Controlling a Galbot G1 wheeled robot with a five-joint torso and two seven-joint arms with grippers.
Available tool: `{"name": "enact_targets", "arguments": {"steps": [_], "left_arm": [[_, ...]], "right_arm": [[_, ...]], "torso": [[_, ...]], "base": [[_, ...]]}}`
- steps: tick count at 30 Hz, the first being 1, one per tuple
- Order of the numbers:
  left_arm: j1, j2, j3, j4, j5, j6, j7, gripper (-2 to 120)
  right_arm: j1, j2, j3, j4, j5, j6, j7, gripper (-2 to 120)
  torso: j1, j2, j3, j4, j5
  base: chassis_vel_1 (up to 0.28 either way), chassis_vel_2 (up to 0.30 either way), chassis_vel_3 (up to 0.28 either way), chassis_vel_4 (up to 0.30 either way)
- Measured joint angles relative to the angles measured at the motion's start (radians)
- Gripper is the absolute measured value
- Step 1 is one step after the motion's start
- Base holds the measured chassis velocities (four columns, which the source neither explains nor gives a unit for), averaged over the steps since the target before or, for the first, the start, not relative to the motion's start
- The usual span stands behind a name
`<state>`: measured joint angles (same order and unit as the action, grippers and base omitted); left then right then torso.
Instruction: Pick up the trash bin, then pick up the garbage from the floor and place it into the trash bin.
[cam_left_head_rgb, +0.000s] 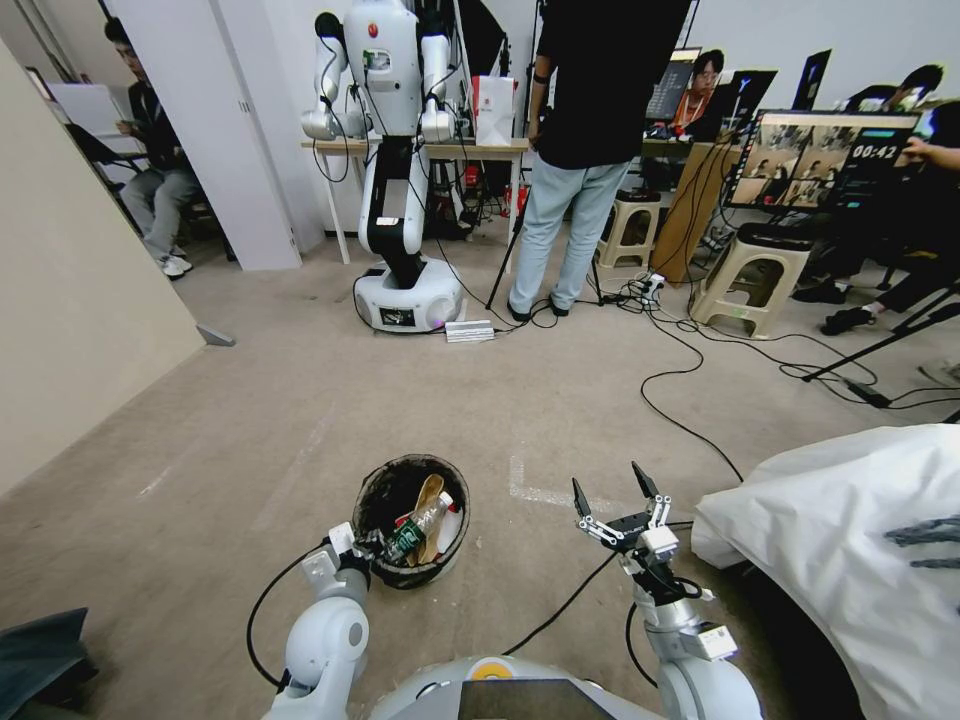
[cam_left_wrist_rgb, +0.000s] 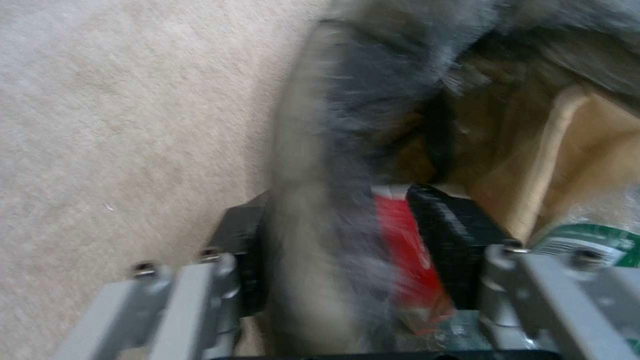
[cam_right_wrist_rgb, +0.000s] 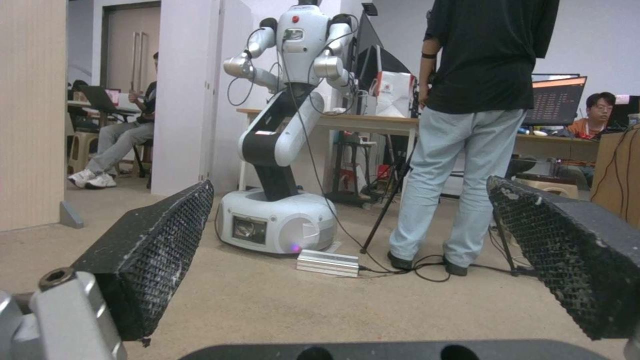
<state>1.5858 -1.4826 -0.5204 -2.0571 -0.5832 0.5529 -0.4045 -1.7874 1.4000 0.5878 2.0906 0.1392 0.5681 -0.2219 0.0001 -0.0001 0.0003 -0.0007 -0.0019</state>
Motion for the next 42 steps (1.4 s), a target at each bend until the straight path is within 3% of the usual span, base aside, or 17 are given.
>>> {"name": "enact_targets", "arguments": {"steps": [9, 16, 25, 33, 35, 37, 39, 42], "left_arm": [[0.000, 0.002, 0.005, -0.021, 0.014, -0.006, 0.014, 97], [0.004, 0.008, 0.010, -0.065, 0.046, -0.040, 0.040, 99], [0.027, 0.015, 0.023, -0.157, 0.161, -0.118, 0.090, 99], [0.090, 0.025, 0.040, -0.244, 0.384, -0.250, 0.189, 100], [0.115, 0.024, 0.053, -0.264, 0.482, -0.300, 0.222, 100], [0.122, 0.023, 0.057, -0.268, 0.510, -0.315, 0.230, 100], [0.142, 0.018, 0.074, -0.267, 0.611, -0.380, 0.251, 100], [0.150, 0.017, 0.081, -0.264, 0.632, -0.398, 0.255, 100]], "right_arm": [[-0.005, 0.001, -0.002, -0.003, -0.008, 0.007, -0.005, 100], [-0.004, 0.002, -0.002, -0.003, -0.010, 0.008, -0.006, 100], [-0.004, 0.008, -0.008, -0.007, -0.018, 0.012, -0.009, 100], [-0.003, 0.015, -0.009, -0.007, -0.020, 0.014, -0.008, 100], [-0.004, 0.025, -0.013, -0.006, -0.032, 0.014, 0.012, 100], [-0.005, 0.028, -0.016, -0.004, -0.035, 0.012, 0.021, 100], [-0.016, 0.036, -0.030, 0.022, -0.037, -0.020, 0.075, 100], [-0.018, 0.040, -0.033, 0.029, -0.041, -0.030, 0.092, 100]], "torso": [[0.000, 0.000, 0.000, 0.0001, 0.0008], [0.000, 0.000, 0.000, 0.0005, 0.0016], [0.000, 0.000, 0.000, 0.0006, 0.0019], [0.000, 0.000, 0.000, 0.0007, 0.0019], [0.000, 0.000, 0.000, 0.0007, 0.0019], [0.000, 0.000, 0.000, 0.0007, 0.0020], [0.000, 0.000, 0.000, 0.0007, 0.0017], [0.000, 0.000, 0.000, 0.0005, 0.0018]], "base": [[0.000, 0.000, 0.000, 0.000], [0.000, 0.000, 0.000, 0.000], [0.000, 0.000, 0.000, 0.000], [0.000, 0.000, 0.000, 0.000], [0.000, 0.000, 0.000, 0.000], [0.000, 0.000, 0.000, 0.000], [0.000, 0.000, 0.000, 0.000], [0.000, 0.000, 0.000, 0.000]]}}
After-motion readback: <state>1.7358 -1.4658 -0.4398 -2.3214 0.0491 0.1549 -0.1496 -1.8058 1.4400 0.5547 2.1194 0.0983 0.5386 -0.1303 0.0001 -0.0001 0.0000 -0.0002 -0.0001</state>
